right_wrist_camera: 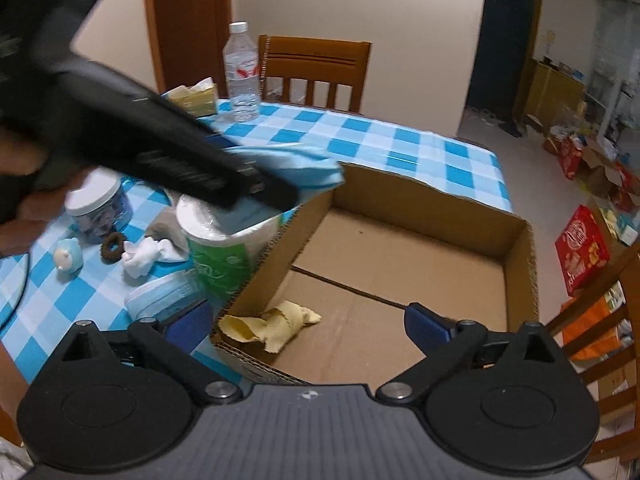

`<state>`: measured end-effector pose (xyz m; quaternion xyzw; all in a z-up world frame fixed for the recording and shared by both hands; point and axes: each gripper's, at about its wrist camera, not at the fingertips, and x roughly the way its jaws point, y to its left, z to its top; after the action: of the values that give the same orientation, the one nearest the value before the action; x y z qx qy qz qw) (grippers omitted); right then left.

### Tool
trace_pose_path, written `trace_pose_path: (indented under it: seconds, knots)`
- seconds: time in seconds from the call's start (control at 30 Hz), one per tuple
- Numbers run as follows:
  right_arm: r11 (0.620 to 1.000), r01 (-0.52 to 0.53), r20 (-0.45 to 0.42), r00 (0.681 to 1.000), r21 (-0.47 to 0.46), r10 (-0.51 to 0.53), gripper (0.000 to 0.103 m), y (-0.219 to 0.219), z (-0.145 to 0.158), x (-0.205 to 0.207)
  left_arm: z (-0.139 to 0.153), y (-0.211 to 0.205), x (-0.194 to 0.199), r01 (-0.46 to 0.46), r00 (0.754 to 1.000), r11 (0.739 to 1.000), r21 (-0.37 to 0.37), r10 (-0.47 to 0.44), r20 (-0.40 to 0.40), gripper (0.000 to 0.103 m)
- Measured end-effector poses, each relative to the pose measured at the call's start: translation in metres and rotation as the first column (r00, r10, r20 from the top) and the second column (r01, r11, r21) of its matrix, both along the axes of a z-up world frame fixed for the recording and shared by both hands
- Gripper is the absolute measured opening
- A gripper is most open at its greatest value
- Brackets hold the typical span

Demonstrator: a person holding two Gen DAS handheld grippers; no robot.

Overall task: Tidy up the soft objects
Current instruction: 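Drop the yellow cloth into the cardboard box with the right tool while the left tool drops the mask in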

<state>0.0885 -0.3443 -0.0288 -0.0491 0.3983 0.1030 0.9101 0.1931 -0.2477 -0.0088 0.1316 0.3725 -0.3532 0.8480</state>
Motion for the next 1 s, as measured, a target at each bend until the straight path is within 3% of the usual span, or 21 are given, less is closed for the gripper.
trace_pose_path:
  seconds: [0.07, 0.17, 0.2, 0.53, 1.0]
  knots:
    - [1.000, 0.020, 0.004, 1.000, -0.002, -0.020, 0.103, -0.005, 0.000, -0.002, -0.003, -0.011, 0.009, -0.007, 1.000, 1.000, 0.004, 0.007, 0.010, 0.037]
    - [0.999, 0.043, 0.007, 0.999, -0.006, -0.043, 0.103, -0.010, 0.000, -0.005, -0.007, -0.019, 0.017, -0.034, 0.999, 0.999, 0.006, 0.034, 0.024, 0.085]
    - [0.999, 0.049, 0.006, 0.999, -0.012, -0.049, 0.103, -0.011, 0.000, -0.005, -0.007, -0.019, 0.018, -0.045, 0.998, 0.999, -0.001, 0.045, 0.037, 0.090]
    - [0.996, 0.065, 0.000, 0.998, -0.053, -0.065, 0.103, -0.012, -0.002, -0.007, 0.004, -0.006, -0.002, -0.052, 0.995, 0.998, -0.024, 0.054, 0.086, 0.101]
    - [0.997, 0.040, 0.012, 0.999, -0.070, -0.039, 0.103, 0.004, 0.005, -0.014, 0.017, 0.036, -0.049, -0.130, 0.986, 0.990, -0.044, 0.134, 0.100, 0.102]
